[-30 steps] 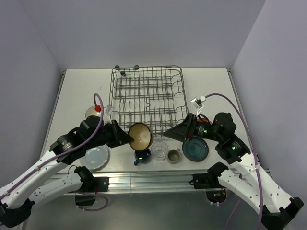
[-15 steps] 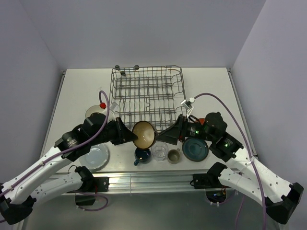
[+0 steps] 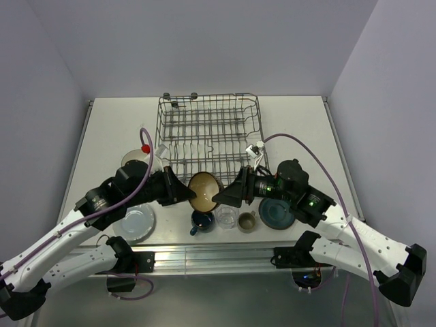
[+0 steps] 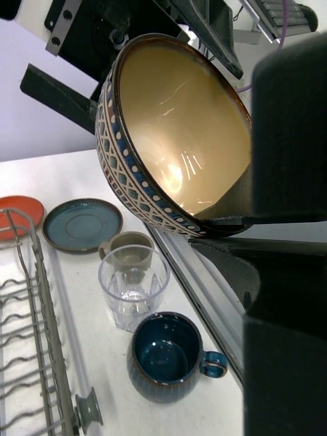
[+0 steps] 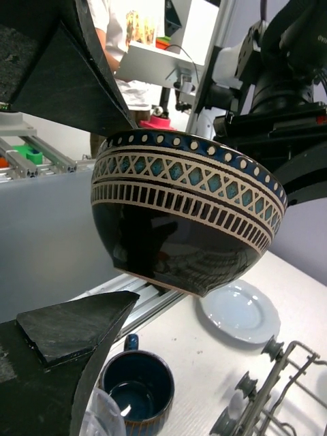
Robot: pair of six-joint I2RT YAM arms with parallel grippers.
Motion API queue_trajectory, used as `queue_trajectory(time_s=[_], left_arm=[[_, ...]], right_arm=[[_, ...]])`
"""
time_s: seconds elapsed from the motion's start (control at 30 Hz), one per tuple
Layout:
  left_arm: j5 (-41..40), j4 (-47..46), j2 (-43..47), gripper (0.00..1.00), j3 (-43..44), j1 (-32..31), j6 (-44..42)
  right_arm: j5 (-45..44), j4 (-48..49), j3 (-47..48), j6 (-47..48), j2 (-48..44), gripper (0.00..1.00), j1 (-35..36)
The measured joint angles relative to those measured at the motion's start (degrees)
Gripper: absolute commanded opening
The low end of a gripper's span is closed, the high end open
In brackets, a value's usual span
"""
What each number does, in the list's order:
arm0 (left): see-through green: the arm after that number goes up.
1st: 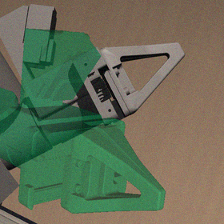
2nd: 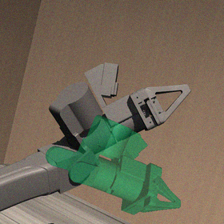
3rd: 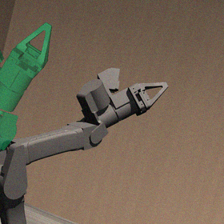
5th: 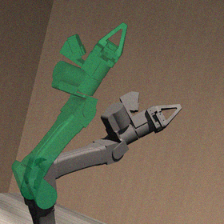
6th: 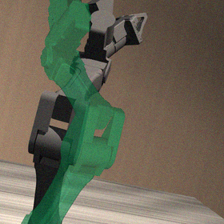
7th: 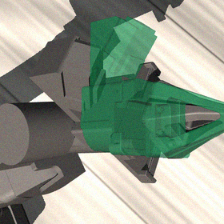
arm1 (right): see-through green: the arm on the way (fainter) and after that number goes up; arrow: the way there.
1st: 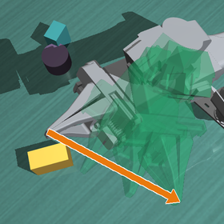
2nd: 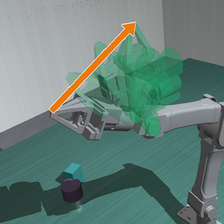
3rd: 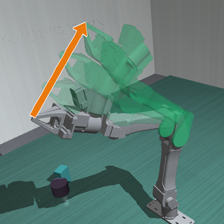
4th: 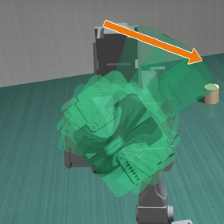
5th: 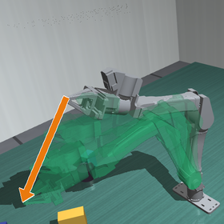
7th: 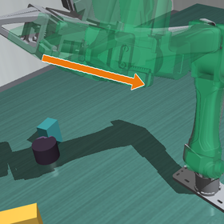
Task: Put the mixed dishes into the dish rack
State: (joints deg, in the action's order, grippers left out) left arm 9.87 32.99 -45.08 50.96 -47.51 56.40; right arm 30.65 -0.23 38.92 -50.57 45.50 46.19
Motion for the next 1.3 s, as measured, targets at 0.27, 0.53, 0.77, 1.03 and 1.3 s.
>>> queue_trajectory(time_s=[0.27, 0.53, 0.77, 1.03, 1.3], left_arm=[[1.1, -2.7, 0.0, 0.00, -0.5, 0.0, 0.0], [1.9, -3.7, -0.2, 0.00, -1.1, 0.0, 0.0], [1.2, -3.6, -0.2, 0.00, -1.1, 0.1, -0.2], [0.9, -3.6, -0.2, 0.01, -1.1, 0.1, -0.2], [1.3, -4.6, -0.2, 0.45, -1.1, 0.0, -0.3]], right_arm=[[-0.3, 1.4, 0.0, -0.6, -1.1, 0.95, 0.2], [-1.2, 2.3, 0.0, -1.0, -1.2, 0.84, 0.2], [-2.6, 1.7, 0.1, -1.1, -1.2, 0.34, 0.2], [-3.2, 1.8, 0.1, -1.2, -1.2, 0.00, 0.2], [-4.7, 1.1, 0.1, -0.9, -2.1, 0.00, 0.3]])
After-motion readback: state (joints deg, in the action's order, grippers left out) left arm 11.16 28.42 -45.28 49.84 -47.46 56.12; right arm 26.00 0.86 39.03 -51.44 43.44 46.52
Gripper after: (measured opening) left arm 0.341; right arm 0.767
